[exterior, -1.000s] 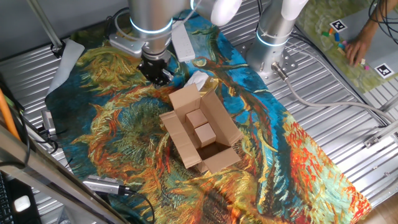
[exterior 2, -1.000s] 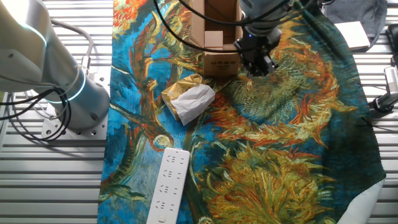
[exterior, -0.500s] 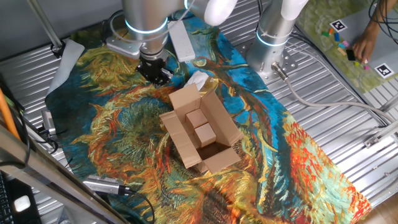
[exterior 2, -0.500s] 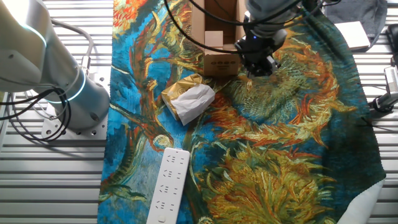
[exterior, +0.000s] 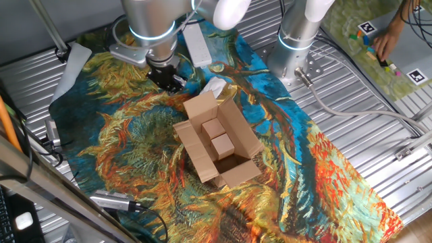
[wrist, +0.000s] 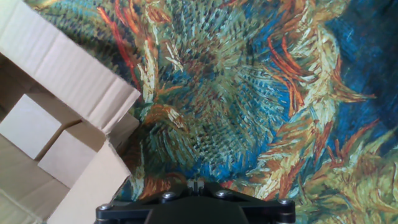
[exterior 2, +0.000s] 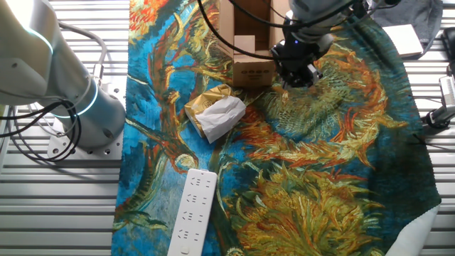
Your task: Cover the box
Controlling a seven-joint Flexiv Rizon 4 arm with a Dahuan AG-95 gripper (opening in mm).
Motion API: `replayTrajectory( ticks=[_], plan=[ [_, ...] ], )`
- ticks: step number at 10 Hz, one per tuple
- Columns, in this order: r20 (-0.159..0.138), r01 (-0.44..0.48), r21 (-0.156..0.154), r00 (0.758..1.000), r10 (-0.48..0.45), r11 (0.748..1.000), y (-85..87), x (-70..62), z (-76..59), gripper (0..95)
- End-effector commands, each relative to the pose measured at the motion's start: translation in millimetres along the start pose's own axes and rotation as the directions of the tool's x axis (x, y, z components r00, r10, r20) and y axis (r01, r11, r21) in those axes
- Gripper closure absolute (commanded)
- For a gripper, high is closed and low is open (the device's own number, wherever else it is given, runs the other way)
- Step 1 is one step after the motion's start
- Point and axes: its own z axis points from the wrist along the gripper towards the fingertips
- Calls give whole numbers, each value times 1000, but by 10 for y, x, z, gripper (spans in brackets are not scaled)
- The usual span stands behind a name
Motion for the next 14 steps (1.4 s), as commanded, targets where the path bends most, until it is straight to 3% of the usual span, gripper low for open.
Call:
replayTrajectory(
  ticks=[1, 2, 5, 6, 8, 11, 12, 14],
  plan=[
    [-5, 0, -5, 1000, 0, 1000, -4, -7, 4, 950],
    [-14, -5, -11, 1000, 5, 1000, -4, -7, 4, 950],
    [-37, 5, -66, 999, -8, 998, -4, -7, 4, 950],
    [-30, 14, -98, 999, -17, 995, 49, 20, -13, 950],
    [-32, -21, -118, 999, 18, 993, 276, 149, -54, 950],
    [-46, -105, -113, 994, 100, 988, 813, 419, -114, 950],
    [-57, -111, -98, 993, 105, 989, 907, 469, -125, 950],
    [-54, -111, -94, 993, 106, 989, 906, 496, -120, 950]
  ],
)
